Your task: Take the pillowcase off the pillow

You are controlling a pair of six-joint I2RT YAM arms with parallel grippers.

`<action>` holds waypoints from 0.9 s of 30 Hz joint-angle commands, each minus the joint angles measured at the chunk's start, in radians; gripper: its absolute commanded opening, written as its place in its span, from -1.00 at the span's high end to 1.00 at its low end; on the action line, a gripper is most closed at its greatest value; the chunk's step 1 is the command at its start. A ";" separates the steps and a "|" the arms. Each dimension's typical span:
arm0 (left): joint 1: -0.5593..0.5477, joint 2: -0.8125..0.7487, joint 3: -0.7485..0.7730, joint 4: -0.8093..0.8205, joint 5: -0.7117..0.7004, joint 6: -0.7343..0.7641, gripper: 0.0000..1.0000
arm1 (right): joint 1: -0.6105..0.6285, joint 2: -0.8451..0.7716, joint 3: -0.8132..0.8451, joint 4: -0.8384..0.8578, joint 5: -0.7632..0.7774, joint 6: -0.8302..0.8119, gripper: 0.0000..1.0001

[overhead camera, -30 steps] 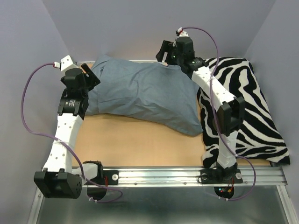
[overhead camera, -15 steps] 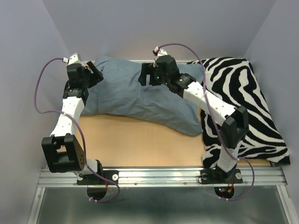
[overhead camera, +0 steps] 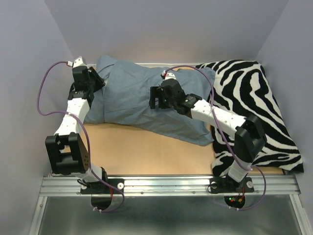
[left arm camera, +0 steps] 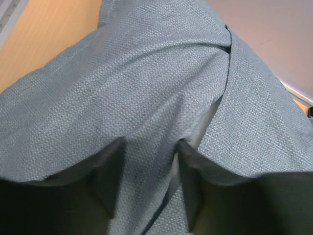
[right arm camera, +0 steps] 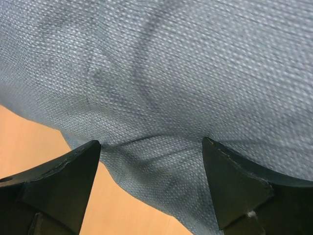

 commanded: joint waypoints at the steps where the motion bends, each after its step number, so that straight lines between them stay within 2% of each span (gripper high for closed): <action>1: 0.003 0.016 0.052 0.043 -0.011 -0.003 0.12 | -0.002 -0.030 -0.061 -0.021 0.128 0.026 -0.80; 2: 0.001 0.021 0.049 0.044 -0.002 -0.004 0.25 | -0.004 -0.027 -0.060 -0.021 0.140 0.017 -0.80; 4: 0.001 0.019 0.036 0.046 0.010 -0.009 0.37 | -0.011 -0.016 -0.053 -0.021 0.162 0.007 -0.80; 6: 0.001 0.002 0.004 0.050 0.012 -0.016 0.65 | -0.030 0.011 -0.032 -0.021 0.157 -0.001 -0.78; 7: 0.001 -0.008 -0.022 0.046 0.014 -0.021 0.96 | -0.057 0.024 -0.023 -0.019 0.145 -0.006 -0.73; 8: 0.001 -0.022 -0.039 0.044 0.012 -0.026 1.00 | -0.074 0.036 -0.012 -0.016 0.136 -0.012 -0.67; 9: 0.001 -0.056 -0.057 0.040 0.003 -0.038 1.00 | -0.091 0.050 0.020 -0.011 0.123 -0.026 -0.48; 12: 0.001 -0.145 -0.132 0.020 -0.029 -0.046 1.00 | -0.159 0.123 0.078 -0.001 0.097 -0.043 -0.19; 15: 0.001 -0.246 -0.195 -0.022 -0.034 -0.041 1.00 | -0.217 0.195 0.208 -0.001 0.094 -0.056 0.15; 18: -0.007 -0.364 -0.266 -0.037 0.010 -0.046 1.00 | -0.246 0.232 0.270 -0.014 0.086 -0.052 0.32; 21: -0.011 -0.433 -0.304 -0.074 0.033 -0.043 1.00 | -0.275 0.234 0.318 -0.033 0.077 -0.035 0.34; 24: -0.013 -0.501 -0.335 -0.103 0.059 -0.035 1.00 | -0.274 0.191 0.303 -0.048 0.008 -0.023 0.13; 27: -0.013 -0.521 -0.373 -0.108 0.096 -0.035 1.00 | -0.242 0.137 0.240 -0.047 0.004 -0.033 -0.07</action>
